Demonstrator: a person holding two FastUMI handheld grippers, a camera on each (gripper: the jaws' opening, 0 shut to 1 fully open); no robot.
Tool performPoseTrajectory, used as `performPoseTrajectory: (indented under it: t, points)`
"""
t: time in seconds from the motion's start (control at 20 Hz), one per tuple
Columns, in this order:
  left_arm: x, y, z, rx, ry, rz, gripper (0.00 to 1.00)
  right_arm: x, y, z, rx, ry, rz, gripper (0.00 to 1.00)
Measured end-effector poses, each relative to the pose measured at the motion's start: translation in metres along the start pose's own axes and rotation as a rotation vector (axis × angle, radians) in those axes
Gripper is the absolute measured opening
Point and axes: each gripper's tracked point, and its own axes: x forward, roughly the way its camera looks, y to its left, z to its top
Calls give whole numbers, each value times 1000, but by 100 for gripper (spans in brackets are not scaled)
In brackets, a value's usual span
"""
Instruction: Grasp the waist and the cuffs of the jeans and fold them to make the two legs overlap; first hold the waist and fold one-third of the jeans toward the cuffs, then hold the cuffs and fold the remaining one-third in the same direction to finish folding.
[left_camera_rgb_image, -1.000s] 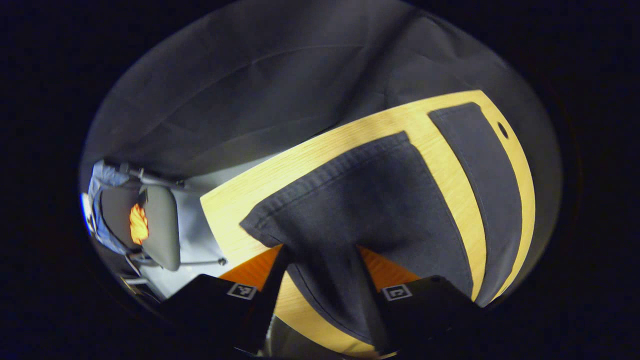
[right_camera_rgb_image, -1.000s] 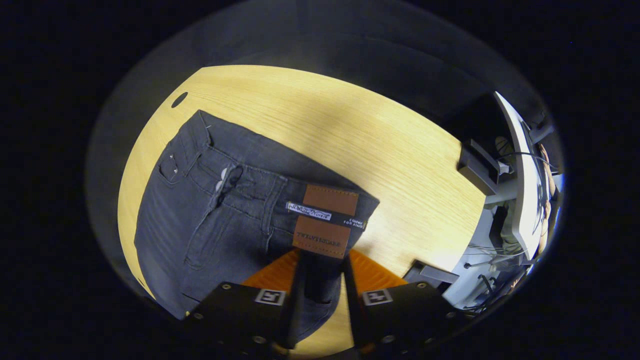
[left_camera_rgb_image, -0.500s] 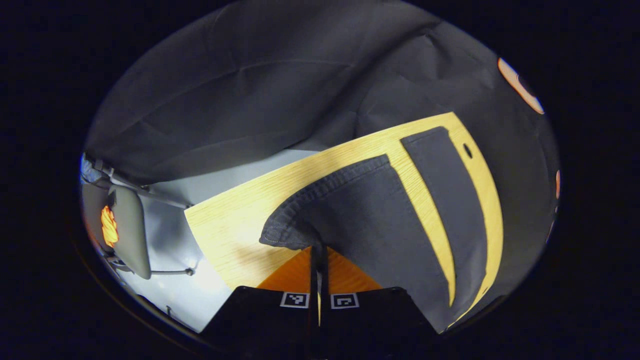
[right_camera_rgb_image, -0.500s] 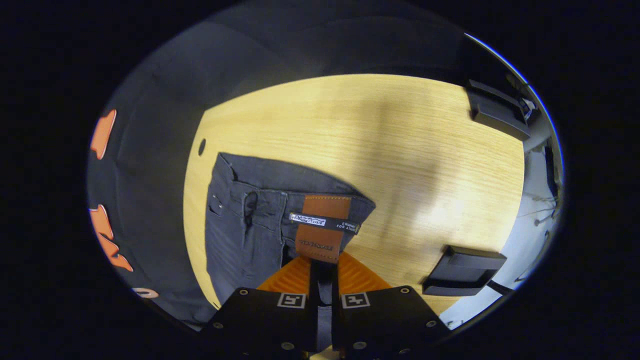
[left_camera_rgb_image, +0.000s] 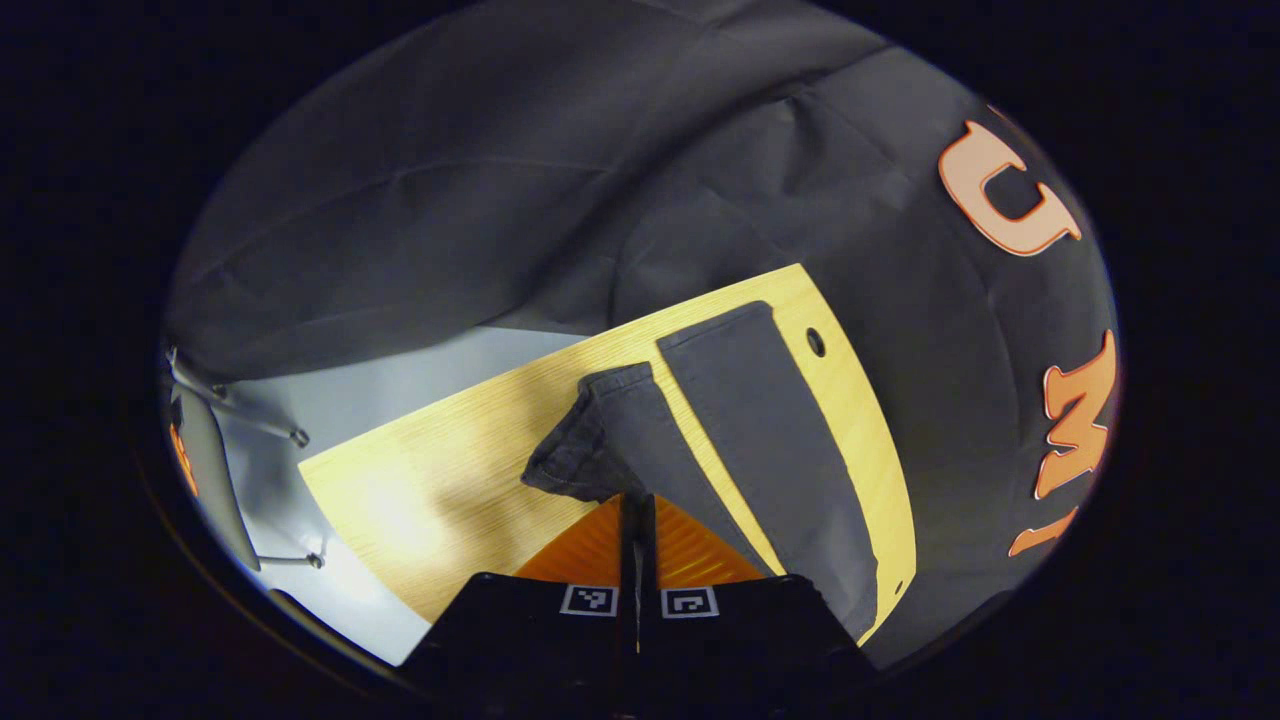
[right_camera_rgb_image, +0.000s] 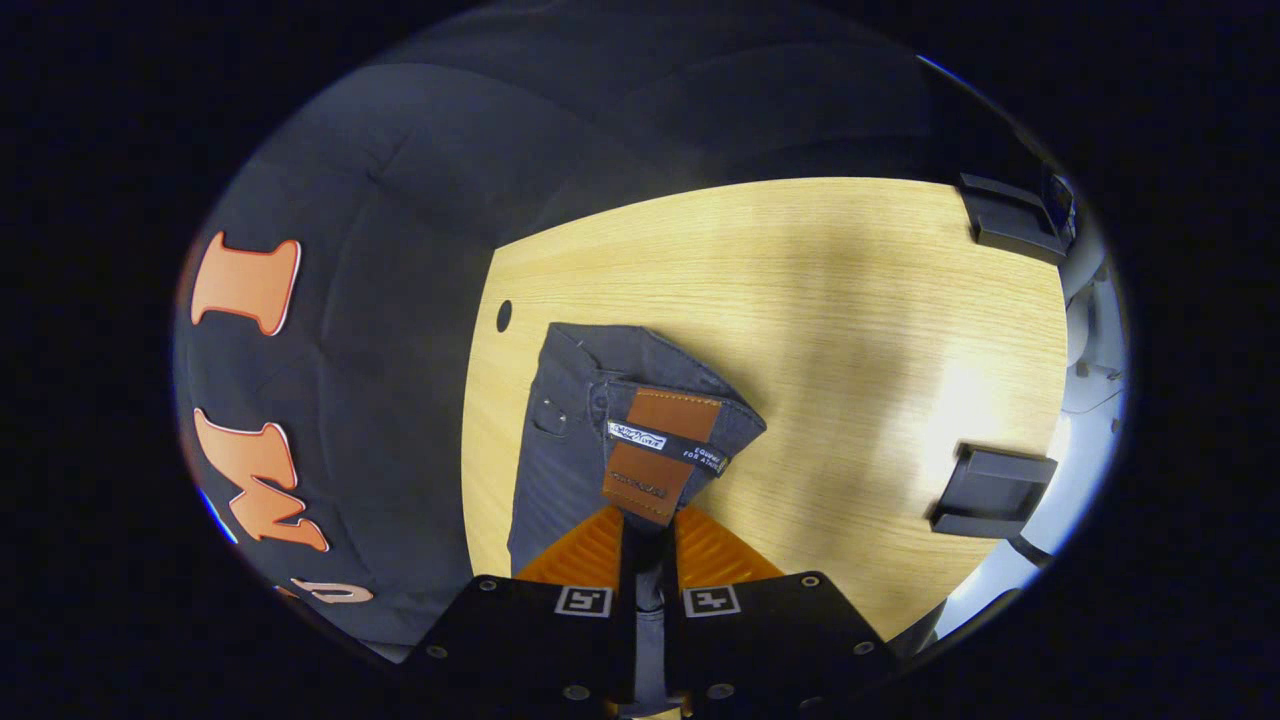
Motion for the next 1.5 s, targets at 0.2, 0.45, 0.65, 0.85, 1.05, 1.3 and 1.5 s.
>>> performPoseTrajectory:
  t: [0.2, 0.45, 0.65, 0.85, 1.05, 1.3, 1.5]
  points:
    - [15, -10, 31, 63, -22, 17, 1, -6, 29, -3, -5, -25, 6, 12]
    - [39, 45, -10, 71, 204, 194, 0, -6, 27, -14, -21, -51, -35, 12]
    - [56, 103, -29, 12, 251, 349, 84, -6, 20, -11, -18, -54, -58, 12]
    - [63, 124, -37, 44, 245, 452, 84, -3, 22, -11, -20, -45, -66, 12]
    - [70, 104, -35, 81, 260, 470, 62, -2, 20, -13, -6, -45, -72, 12]
    - [73, 65, -23, 54, 197, 277, 1, -13, 14, -15, 24, -63, -68, 12]
    - [58, 20, 2, 47, 150, 114, 1, -23, 31, -15, 5, -78, -35, 12]
